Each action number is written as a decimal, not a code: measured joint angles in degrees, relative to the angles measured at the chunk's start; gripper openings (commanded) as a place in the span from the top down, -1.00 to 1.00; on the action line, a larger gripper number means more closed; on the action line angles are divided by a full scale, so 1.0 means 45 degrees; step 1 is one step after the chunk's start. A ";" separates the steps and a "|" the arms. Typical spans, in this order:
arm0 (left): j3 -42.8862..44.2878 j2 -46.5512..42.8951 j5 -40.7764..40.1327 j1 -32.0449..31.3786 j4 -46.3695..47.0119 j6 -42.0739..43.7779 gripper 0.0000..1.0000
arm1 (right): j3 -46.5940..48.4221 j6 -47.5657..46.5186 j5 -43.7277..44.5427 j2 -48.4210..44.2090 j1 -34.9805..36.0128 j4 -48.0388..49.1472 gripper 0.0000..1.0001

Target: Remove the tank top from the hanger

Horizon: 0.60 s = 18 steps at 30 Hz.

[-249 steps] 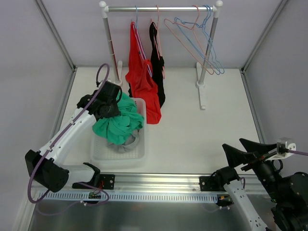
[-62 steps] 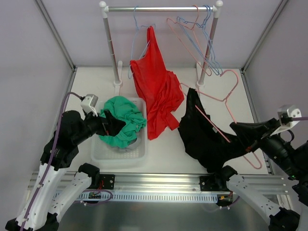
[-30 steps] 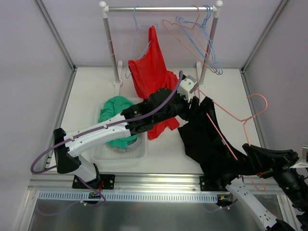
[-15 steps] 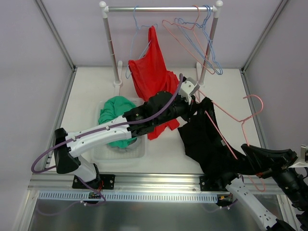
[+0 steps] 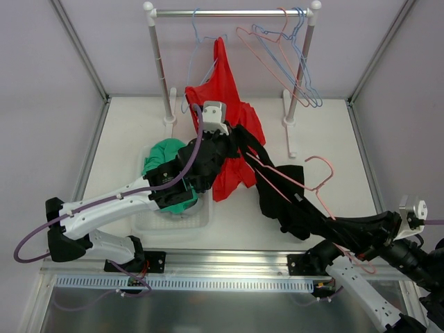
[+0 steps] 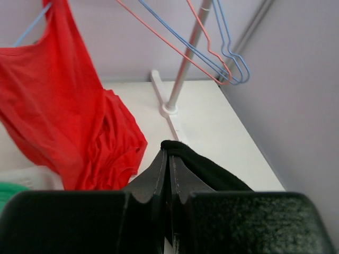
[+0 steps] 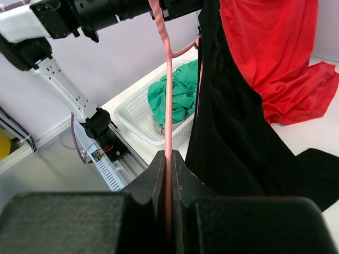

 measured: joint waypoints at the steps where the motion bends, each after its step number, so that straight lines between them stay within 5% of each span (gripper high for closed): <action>1: 0.0000 -0.0092 -0.0340 0.0000 -0.0034 -0.0044 1.00 | 0.0000 -0.0102 -0.0189 -0.0010 0.0000 0.0019 0.99; 6: -0.0087 -0.0194 -0.0899 0.0010 -0.0296 -0.0165 1.00 | -0.0355 -0.0447 -0.0369 -0.0471 0.0000 0.0461 1.00; 18: -0.2118 -0.1117 0.1608 0.0019 -0.0685 -0.0889 1.00 | -0.2064 -0.0631 0.1996 -0.1802 0.0000 0.2875 0.99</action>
